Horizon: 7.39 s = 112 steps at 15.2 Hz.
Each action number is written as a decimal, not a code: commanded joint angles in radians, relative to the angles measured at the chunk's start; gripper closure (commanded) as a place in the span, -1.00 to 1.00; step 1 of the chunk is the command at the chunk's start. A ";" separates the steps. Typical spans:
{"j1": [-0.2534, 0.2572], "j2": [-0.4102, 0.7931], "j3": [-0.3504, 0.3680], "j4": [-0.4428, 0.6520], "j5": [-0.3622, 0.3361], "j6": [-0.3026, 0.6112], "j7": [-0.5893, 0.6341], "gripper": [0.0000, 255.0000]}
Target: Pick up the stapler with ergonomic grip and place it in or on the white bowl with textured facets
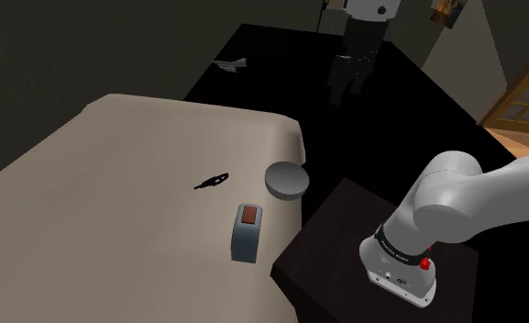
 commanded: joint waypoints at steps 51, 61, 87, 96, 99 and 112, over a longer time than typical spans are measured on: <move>0.179 1.622 0.000 0.676 -0.017 1.014 -1.248 -1.00; 0.179 1.710 0.001 0.718 -0.017 1.061 -1.248 -1.00; 0.179 1.585 0.000 0.664 -0.017 0.989 -1.248 1.00; 0.179 1.494 0.000 0.643 -0.017 0.919 -1.248 1.00; 0.179 1.466 0.000 0.639 -0.017 0.894 -1.248 1.00; 0.156 1.289 -0.005 0.478 -0.014 0.879 -1.277 1.00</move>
